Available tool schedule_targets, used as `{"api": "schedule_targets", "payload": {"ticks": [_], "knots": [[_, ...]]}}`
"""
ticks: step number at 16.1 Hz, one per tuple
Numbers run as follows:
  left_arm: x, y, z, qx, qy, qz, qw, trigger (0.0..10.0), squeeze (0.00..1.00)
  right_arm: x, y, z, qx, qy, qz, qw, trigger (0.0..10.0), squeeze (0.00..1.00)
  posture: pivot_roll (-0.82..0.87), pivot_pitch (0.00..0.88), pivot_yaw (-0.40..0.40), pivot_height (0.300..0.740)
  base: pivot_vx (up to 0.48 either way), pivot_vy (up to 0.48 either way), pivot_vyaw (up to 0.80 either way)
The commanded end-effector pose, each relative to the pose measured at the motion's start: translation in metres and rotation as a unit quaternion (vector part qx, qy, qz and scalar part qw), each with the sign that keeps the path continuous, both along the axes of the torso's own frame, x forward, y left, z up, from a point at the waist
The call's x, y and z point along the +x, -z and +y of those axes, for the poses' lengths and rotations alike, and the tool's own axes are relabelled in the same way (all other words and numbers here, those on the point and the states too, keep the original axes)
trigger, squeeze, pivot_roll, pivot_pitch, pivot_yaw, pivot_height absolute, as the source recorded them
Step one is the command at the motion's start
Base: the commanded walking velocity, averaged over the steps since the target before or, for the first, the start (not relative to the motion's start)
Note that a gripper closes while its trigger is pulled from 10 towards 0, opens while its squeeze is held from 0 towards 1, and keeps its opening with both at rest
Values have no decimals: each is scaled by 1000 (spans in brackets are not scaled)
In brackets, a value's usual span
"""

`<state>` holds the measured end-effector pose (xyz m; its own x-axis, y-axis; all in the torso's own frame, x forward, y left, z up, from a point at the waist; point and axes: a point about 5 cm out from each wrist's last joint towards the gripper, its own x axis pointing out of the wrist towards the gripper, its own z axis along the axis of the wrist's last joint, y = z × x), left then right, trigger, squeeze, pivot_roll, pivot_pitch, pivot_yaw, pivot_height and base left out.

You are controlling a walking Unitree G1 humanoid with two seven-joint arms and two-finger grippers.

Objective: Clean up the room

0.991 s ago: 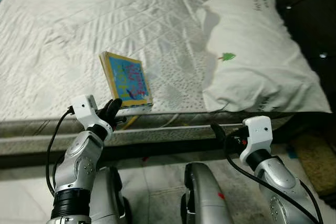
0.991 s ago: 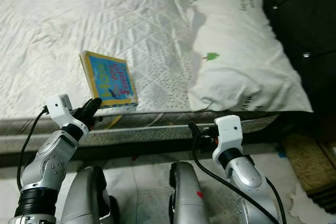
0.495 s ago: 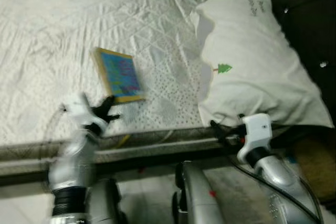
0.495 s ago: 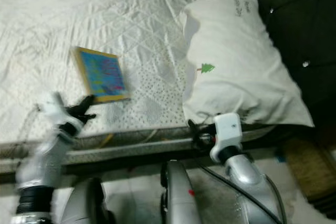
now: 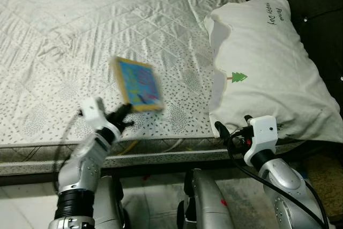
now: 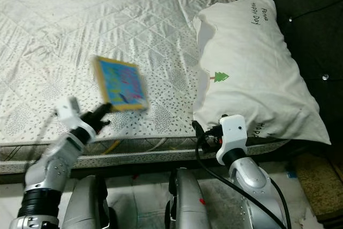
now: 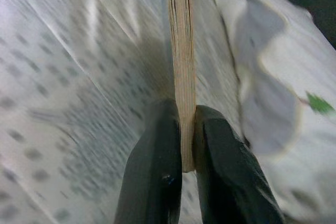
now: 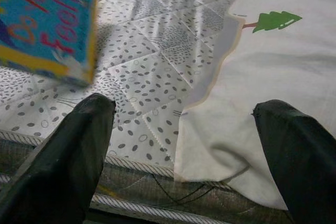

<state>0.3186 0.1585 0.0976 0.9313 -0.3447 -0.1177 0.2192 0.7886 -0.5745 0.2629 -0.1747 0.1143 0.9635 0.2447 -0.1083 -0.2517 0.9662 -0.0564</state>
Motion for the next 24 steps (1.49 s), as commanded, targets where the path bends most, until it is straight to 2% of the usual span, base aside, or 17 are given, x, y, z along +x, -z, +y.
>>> {"api": "schedule_targets", "payload": {"ticks": [1, 3, 4, 5, 7, 8, 10, 11, 13, 14, 15, 16, 17, 19, 20, 22, 24], "knots": [[0, 3, -13, -24, 40, 11, 999, 10000, 0, -4, 2, -7, -6, 16, 6, 1000, 10000, 0, -245, 209, -76, 586, 0, 0, 0], [5, 8, -22, -66, 76, 38, 994, 10000, 0, -6, -2, -13, -14, 20, 3, 1000, 10000, 0, -274, 213, -77, 586, 0, 0, 0], [8, 11, -26, -73, 90, 52, 992, 10000, 0, -8, -3, -18, -21, 25, 3, 999, 10000, 0, -284, 216, -77, 586, 0, 0, 0], [12, 11, -29, -102, 103, 63, 988, 10000, 0, -9, -4, -23, -27, 30, 3, 999, 10000, 0, -300, 221, -79, 586, 0, 0, 0], [19, 12, -27, -128, 103, 73, 984, 10000, 0, -13, -6, -29, -34, 36, 3, 999, 10000, 0, -322, 227, -84, 586, 0, 0, 0], [21, 18, -25, -139, 104, 97, 980, 10000, 0, -14, -7, -30, -37, 36, 3, 999, 10000, 0, -334, 230, -87, 586, 0, 0, 0], [19, 32, -19, -134, 100, 135, 977, 10000, 0, -15, -10, -30, -46, 30, 0, 998, 10000, 0, -350, 234, -91, 586, 0, 0, 0], [17, 40, -14, -110, 89, 157, 977, 10000, 0, -15, -12, -31, -51, 30, -1, 998, 10000, 0, -361, 236, -93, 586, 0, 0, 0], [15, 42, -10, -120, 102, 158, 975, 10000, 0, -15, -13, -33, -53, 31, -1, 998, 10000, 0, -366, 237, -96, 586, 0, 0, 0], [14, 45, -5, -112, 95, 171, 974, 10000, 0, -15, -14, -34, -55, 32, 0, 998, 10000, 0, -366, 237, -98, 586, 0, 0, 0], [15, 45, -2, -112, 94, 171, 974, 10000, 149, -14, -14, -34, -55, 32, 0, 998, 10000, 0, -366, 237, -98, 586, 0, 0, 0], [16, 43, 4, -96, 91, 172, 976, 10000, 933, -14, -15, -34, -58, 31, -2, 998, 10000, 0, -366, 236, -98, 586, 0, 0, 0], [17, 44, 9, -86, 80, 175, 977, 10000, 1000, -13, -15, -34, -60, 31, -4, 998, 10000, 0, -363, 232, -97, 586, 0, 0, 0], [16, 46, 22, -66, 53, 187, 979, 10000, 1000, -10, -17, -35, -61, 35, -7, 998, 10000, 0, -364, 229, -96, 586, 0, 0, 0], [15, 48, 30, -31, 44, 194, 979, 10000, 1000, -10, -17, -36, -62, 34, -8, 997, 10000, 0, -365, 226, -96, 586, 0, 0, 0], [12, 51, 44, 9, 21, 208, 978, 10000, 1000, -10, -17, -36, -64, 34, -8, 997, 10000, 0, -365, 222, -95, 586, 0, 0, 0], [9, 54, 54, 28, -3, 219, 975, 10000, 1000, -10, -17, -36, -66, 32, -9, 997, 10000, 0, -366, 218, -95, 586, 0, 0, 0]]}}
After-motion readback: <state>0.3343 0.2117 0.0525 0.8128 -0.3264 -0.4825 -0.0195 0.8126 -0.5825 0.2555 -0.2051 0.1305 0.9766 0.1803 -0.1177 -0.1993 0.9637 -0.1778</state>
